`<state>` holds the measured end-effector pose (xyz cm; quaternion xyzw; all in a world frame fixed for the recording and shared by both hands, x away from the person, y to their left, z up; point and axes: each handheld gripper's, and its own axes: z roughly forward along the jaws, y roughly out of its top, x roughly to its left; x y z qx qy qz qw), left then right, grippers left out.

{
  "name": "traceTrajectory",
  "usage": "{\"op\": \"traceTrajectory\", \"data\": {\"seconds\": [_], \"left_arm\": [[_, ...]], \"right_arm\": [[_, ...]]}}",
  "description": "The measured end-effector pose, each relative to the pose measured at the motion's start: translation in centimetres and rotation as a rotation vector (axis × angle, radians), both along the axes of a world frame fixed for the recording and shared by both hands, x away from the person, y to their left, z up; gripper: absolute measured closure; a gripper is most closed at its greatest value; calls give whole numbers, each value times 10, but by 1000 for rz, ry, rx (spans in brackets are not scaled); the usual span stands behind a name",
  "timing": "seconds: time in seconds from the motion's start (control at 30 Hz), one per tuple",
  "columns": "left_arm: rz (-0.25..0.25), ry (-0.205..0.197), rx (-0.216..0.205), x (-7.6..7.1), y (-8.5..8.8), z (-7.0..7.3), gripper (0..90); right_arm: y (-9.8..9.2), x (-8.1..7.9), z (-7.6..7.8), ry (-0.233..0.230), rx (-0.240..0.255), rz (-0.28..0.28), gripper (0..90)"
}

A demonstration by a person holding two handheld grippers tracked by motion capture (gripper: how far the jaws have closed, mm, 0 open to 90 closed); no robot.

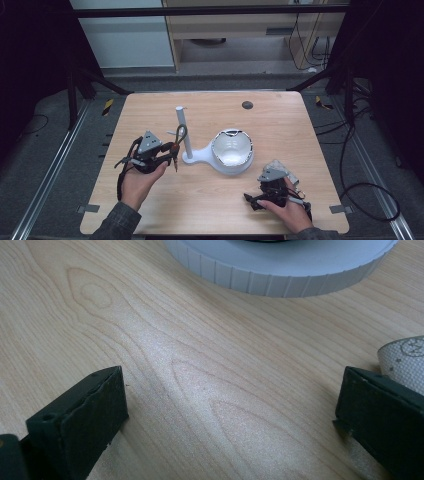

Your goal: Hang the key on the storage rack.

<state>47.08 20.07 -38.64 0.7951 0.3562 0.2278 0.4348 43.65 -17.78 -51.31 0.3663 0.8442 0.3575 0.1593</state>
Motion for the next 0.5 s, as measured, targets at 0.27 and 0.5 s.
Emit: {"op": "traceTrajectory", "data": {"seconds": [0.27, 0.5], "left_arm": [[4, 7, 0, 6, -5, -5, 661], [10, 13, -7, 9, -9, -7, 660]], "right_arm": [[0, 0, 0, 1, 0, 0, 2], [0, 0, 0, -4, -3, 3, 2]]}}
